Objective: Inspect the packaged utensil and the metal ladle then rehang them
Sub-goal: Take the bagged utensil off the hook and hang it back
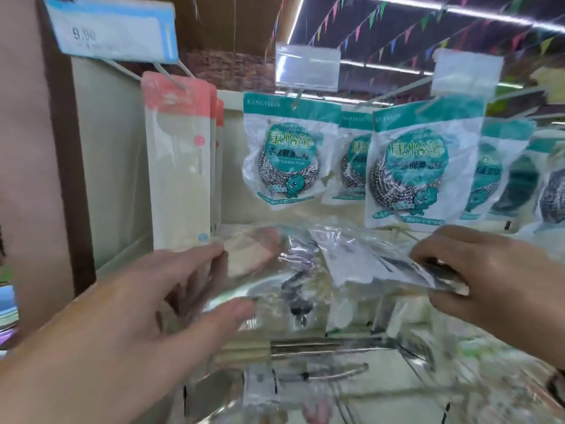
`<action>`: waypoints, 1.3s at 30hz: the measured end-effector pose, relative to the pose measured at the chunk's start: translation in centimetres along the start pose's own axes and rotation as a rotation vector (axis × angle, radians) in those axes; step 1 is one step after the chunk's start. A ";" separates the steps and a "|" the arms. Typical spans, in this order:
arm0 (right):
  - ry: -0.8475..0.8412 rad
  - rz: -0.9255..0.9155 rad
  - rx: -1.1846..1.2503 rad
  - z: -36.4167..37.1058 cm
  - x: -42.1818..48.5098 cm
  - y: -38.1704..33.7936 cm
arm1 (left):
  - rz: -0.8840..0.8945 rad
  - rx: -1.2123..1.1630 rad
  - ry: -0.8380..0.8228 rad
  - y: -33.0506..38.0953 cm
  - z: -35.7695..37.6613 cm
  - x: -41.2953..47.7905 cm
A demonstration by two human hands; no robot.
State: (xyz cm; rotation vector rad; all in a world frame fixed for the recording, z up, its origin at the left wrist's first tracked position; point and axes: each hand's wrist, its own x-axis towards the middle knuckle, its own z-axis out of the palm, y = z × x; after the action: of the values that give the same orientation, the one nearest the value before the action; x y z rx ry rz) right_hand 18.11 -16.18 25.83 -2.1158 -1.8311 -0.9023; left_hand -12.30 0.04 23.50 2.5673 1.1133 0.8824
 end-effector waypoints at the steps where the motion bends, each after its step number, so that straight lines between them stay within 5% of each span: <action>1: -0.032 -0.009 -0.016 0.2 0.7 0.2 | 0.076 -0.130 -0.027 1.8 0.5 0.3; 12: -0.162 -0.144 -0.278 4.8 6.4 2.6 | -0.098 -0.287 -0.399 2.4 2.7 10.0; 24: -0.260 -0.311 -0.482 9.3 12.1 4.4 | -0.177 -0.286 -0.618 2.0 6.2 17.4; 36: -0.383 -0.254 -0.282 16.0 16.9 5.3 | -0.229 -0.041 -0.487 1.6 10.3 21.6; 39: -0.311 -0.298 -0.445 16.4 17.6 4.6 | -0.230 -0.032 -0.478 1.1 11.1 22.1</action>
State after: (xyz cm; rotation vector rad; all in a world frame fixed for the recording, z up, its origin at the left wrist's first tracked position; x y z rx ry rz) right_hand 28.43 6.01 23.78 -2.3888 -2.3291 -1.1998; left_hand 6.89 15.67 24.89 2.3740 1.1897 0.2121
